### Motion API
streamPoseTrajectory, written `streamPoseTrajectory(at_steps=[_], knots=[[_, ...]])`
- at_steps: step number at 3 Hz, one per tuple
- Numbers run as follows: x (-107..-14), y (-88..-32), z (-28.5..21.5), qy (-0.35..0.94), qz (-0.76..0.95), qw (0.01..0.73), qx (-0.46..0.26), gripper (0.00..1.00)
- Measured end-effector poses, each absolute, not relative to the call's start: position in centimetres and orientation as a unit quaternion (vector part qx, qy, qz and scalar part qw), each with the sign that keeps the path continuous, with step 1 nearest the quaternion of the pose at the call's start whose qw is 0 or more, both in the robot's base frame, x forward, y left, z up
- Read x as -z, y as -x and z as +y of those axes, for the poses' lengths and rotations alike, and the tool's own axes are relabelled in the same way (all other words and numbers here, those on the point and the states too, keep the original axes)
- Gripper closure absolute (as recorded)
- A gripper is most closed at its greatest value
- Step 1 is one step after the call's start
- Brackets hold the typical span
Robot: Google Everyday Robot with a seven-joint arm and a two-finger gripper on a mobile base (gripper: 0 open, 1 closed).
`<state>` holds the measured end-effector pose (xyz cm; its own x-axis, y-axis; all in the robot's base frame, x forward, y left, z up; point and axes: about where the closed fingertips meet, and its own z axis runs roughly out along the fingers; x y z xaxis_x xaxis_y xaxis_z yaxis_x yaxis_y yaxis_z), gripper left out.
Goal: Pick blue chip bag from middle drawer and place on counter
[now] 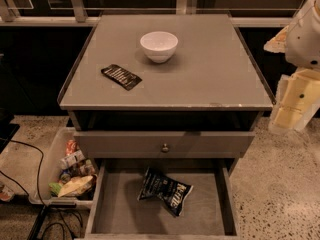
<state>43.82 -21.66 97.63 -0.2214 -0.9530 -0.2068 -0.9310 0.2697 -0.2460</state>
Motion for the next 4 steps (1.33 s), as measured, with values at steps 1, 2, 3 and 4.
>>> streamPoseTrajectory(at_steps=[1,2,3,4], knots=[[-97.6,-43.8,-21.7,0.603,0.781,0.159,0.035,0.00],[-95.9,-43.7,-21.1,0.604,0.780,0.160,0.031,0.00],[-92.1,-43.3,-19.6,0.615,0.770,0.168,0.011,0.00],[-87.1,-43.1,-18.6,0.624,0.758,0.191,-0.018,0.00]])
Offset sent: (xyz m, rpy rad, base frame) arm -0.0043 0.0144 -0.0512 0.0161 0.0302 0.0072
